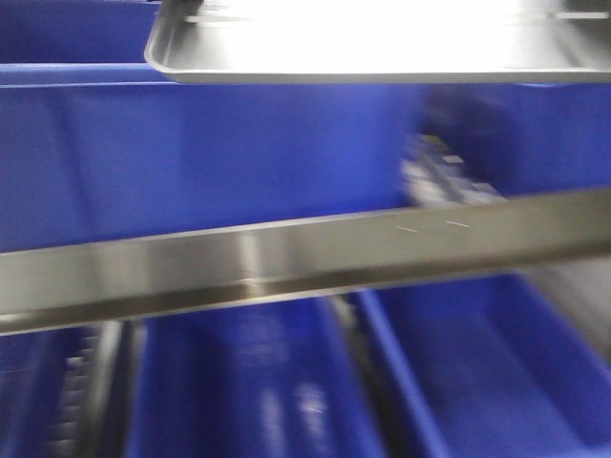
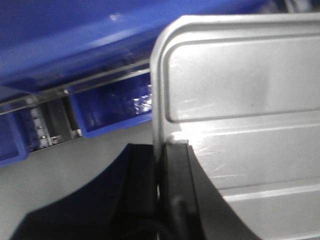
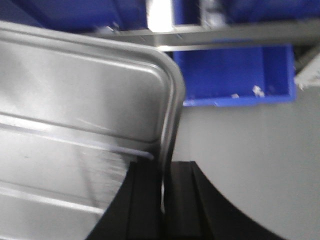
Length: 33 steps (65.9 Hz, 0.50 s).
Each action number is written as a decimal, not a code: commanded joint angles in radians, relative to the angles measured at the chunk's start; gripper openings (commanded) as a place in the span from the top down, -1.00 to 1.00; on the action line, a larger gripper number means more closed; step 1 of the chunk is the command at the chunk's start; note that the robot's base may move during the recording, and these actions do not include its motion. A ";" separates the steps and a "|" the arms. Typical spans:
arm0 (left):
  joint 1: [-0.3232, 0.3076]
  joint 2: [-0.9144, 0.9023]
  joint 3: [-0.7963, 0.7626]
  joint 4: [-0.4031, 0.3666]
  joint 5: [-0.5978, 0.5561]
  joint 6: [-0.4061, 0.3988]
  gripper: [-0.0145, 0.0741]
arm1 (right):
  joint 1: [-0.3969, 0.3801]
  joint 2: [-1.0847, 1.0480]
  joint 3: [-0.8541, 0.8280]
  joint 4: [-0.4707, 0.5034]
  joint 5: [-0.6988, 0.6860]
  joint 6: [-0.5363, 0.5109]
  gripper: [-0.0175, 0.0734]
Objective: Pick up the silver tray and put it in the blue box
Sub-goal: 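Position the held tray above the blue bin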
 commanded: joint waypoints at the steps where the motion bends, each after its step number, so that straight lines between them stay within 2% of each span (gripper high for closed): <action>1: -0.002 -0.034 -0.029 0.026 -0.034 0.022 0.91 | -0.001 -0.025 -0.030 -0.025 -0.059 -0.020 0.49; 33: -0.002 -0.034 -0.029 0.026 -0.034 0.022 0.91 | -0.001 -0.025 -0.030 -0.025 -0.059 -0.020 0.49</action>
